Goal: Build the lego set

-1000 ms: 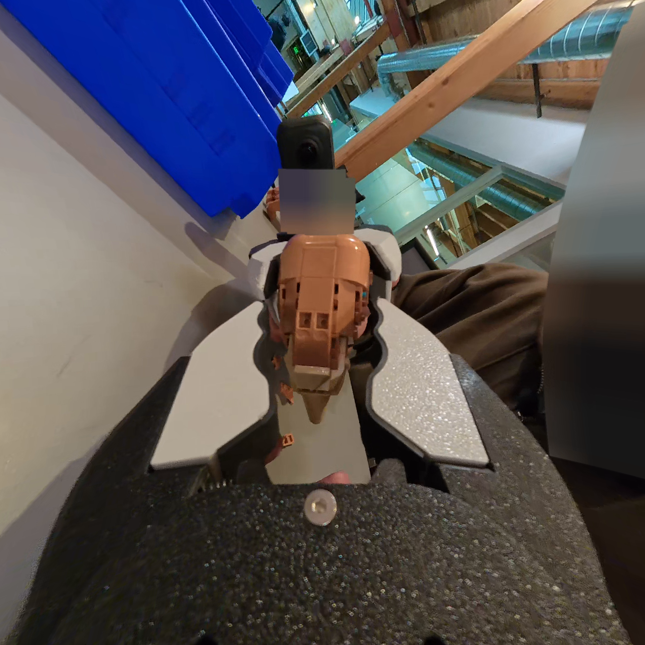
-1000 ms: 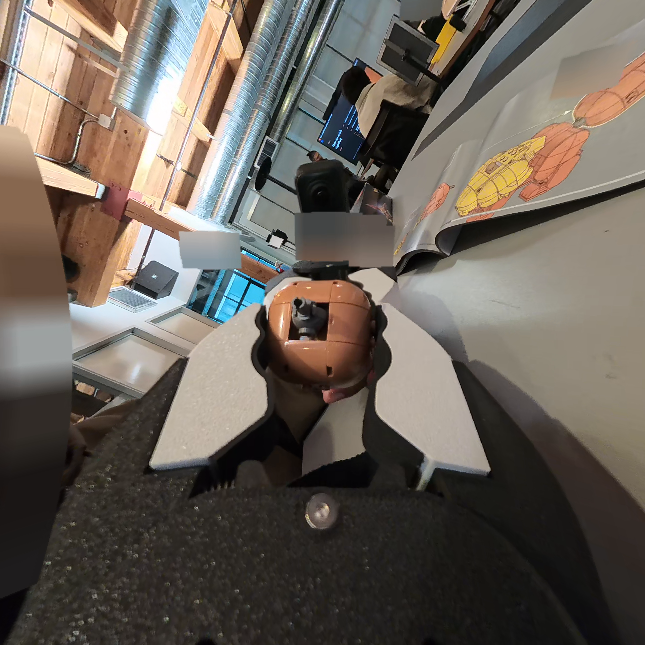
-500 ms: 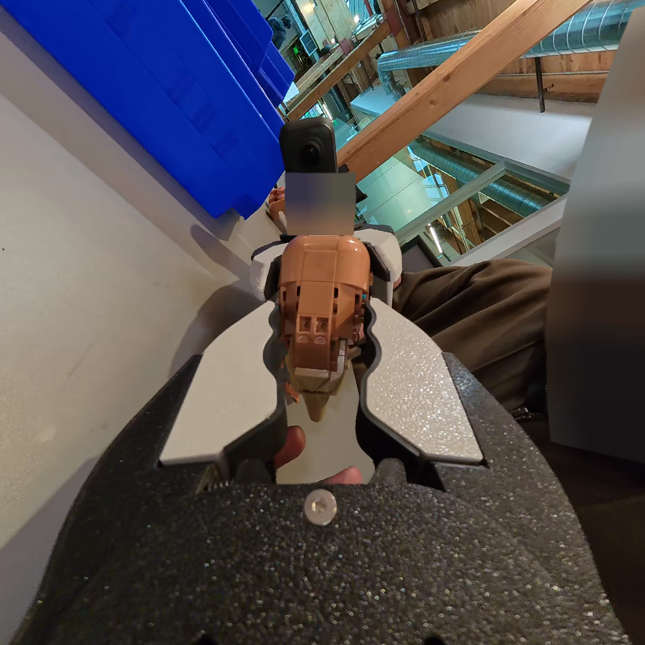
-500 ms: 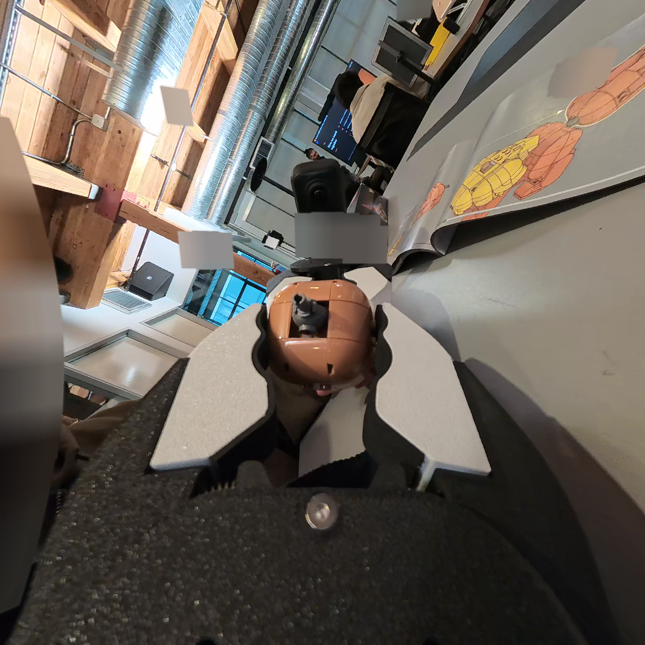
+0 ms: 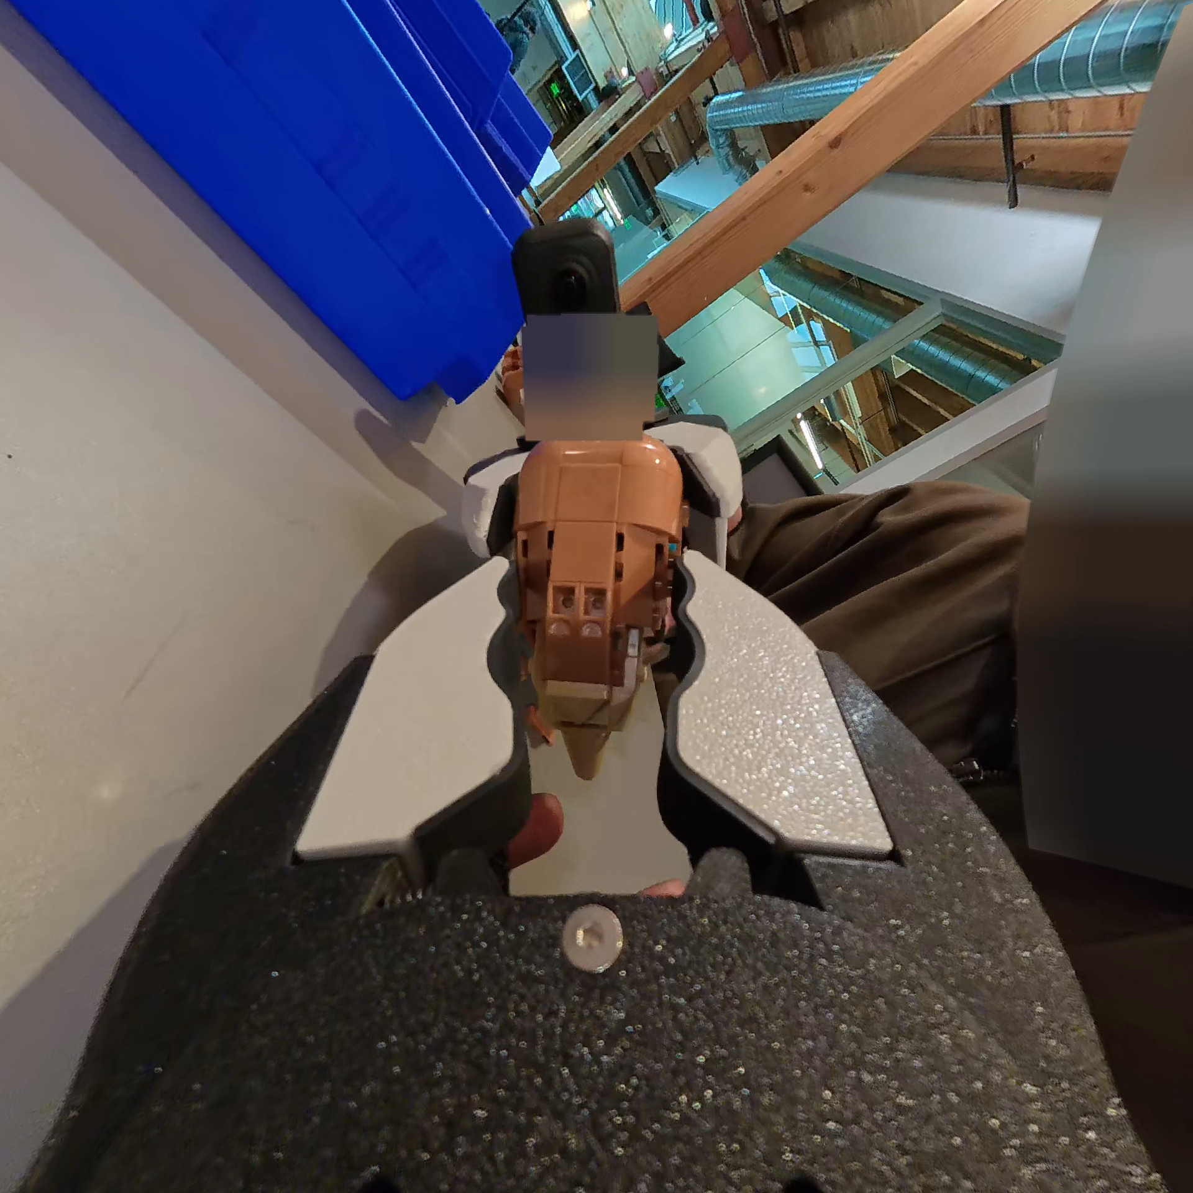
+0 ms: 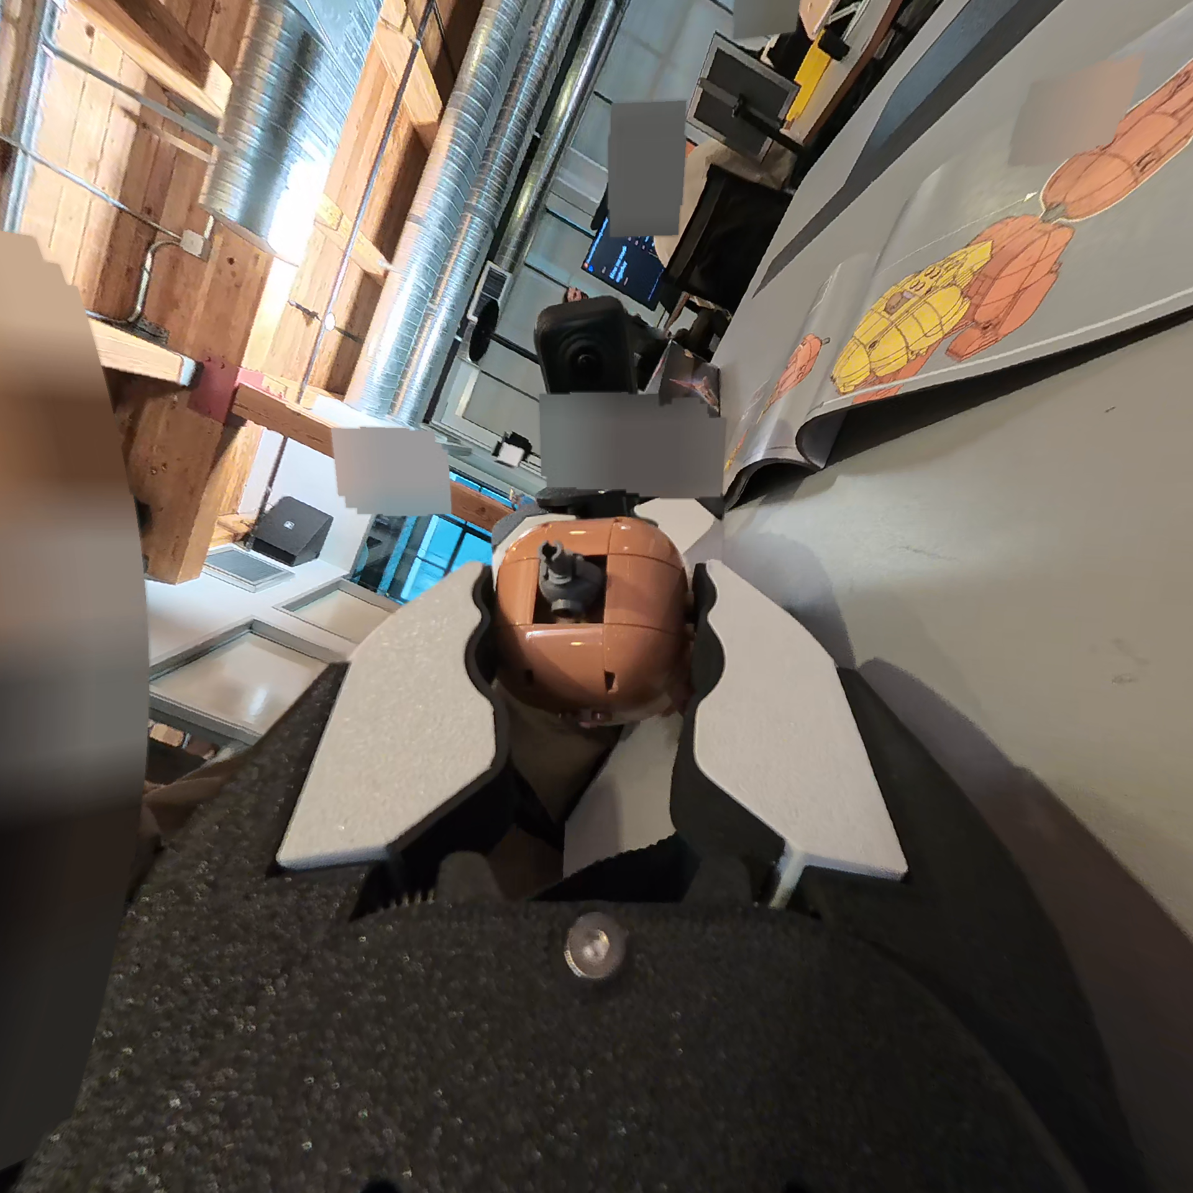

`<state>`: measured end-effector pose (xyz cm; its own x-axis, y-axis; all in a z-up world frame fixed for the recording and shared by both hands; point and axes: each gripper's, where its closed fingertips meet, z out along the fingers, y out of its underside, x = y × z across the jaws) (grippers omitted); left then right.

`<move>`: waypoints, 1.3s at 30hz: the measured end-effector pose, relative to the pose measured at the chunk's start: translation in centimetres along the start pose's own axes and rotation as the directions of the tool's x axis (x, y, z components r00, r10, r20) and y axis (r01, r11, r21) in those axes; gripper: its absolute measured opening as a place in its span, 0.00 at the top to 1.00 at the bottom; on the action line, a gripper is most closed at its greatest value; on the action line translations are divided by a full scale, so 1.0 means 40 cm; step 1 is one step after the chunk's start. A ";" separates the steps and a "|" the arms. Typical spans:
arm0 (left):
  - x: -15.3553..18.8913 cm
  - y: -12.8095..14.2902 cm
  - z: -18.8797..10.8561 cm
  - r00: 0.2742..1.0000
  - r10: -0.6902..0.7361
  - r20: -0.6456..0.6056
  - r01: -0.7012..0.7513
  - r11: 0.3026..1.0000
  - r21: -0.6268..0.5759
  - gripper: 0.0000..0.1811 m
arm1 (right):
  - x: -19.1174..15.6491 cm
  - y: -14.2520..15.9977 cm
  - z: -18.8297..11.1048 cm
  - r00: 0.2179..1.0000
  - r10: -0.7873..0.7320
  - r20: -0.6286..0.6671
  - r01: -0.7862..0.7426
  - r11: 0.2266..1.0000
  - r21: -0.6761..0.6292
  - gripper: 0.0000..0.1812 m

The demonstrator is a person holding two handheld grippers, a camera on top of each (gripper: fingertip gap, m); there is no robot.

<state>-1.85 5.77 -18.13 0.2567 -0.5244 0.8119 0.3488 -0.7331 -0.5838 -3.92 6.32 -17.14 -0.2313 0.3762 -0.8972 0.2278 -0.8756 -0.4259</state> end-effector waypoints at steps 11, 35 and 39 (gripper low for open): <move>0.032 -0.016 0.001 0.998 0.035 -0.052 -0.033 0.998 0.046 0.60 | -0.032 -0.023 -0.001 0.996 0.060 0.062 -0.063 0.997 0.044 0.67; 0.002 0.029 0.002 0.998 -0.058 0.006 0.058 0.998 -0.018 0.73 | -0.052 -0.045 -0.051 0.933 -0.353 -0.074 0.349 0.935 -0.058 0.62; -0.012 0.059 0.015 0.995 -0.089 0.036 0.091 0.992 -0.082 0.73 | -0.025 -0.036 -0.104 0.712 -0.683 -0.164 0.641 0.727 -0.247 0.62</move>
<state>-0.60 4.55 -19.89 0.2574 -0.4412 0.8597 0.2958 -0.8110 -0.5048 -0.08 8.45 -16.12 -0.1655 0.9153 -0.3671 0.2507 -0.3209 -0.9133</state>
